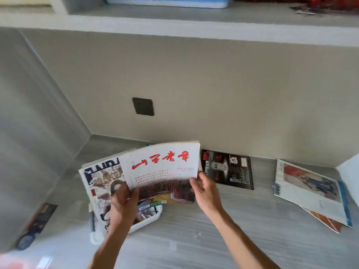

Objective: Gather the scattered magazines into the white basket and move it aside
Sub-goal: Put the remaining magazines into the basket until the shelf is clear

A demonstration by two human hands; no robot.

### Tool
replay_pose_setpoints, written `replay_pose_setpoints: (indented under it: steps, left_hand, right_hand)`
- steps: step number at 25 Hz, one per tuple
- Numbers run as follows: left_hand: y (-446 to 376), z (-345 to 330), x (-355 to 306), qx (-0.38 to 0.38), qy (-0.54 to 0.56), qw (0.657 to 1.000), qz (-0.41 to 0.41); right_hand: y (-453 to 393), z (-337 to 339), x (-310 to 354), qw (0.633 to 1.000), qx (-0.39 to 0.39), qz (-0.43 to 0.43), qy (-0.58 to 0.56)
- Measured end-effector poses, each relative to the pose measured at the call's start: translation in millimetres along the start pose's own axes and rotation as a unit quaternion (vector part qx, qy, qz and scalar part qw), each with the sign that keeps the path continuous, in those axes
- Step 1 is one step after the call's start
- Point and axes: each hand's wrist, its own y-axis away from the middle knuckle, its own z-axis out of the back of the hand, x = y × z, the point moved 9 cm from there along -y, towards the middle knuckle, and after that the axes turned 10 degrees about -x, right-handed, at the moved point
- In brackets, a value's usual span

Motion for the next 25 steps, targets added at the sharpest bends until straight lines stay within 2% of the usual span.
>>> replay_pose_setpoints:
  steps: [3,6,10,13,14,16,18,20,23,25]
  left_hand:
    - [-27,77,36,-0.082,-0.006,0.995,0.057]
    - [-42,146,89,-0.106,-0.043,0.987,0.11]
    - [-59,192,126,-0.144,-0.054,0.981,0.115]
    - [-58,182,158,-0.072,-0.094,0.983,0.138]
    - [-53,176,167,-0.042,-0.112,0.983,0.142]
    - [-47,175,176,-0.032,-0.169,0.975,0.139]
    - [-49,198,176,-0.077,-0.25,0.955,0.143]
    - [-56,210,166,-0.106,-0.288,0.946,0.103]
    - [-51,176,133,-0.042,-0.242,0.969,0.026]
    - [-44,140,111,0.022,-0.2,0.98,-0.01]
  right_hand:
    - [11,-90,45,0.995,0.074,0.058,0.028]
    - [39,-182,82,0.987,0.112,0.102,0.048]
    - [51,-251,91,0.981,0.173,0.08,0.019]
    - [56,-268,51,0.977,0.204,0.011,0.062]
    - [58,-267,35,0.978,0.195,-0.02,0.076]
    - [59,-264,15,0.981,0.166,-0.062,0.073]
    - [63,-268,18,0.986,0.151,-0.032,0.063]
    - [74,-280,25,0.975,0.199,0.019,0.097]
    - [94,-281,22,0.959,0.262,0.032,0.101]
    - [107,-267,15,0.96,0.27,0.016,0.075]
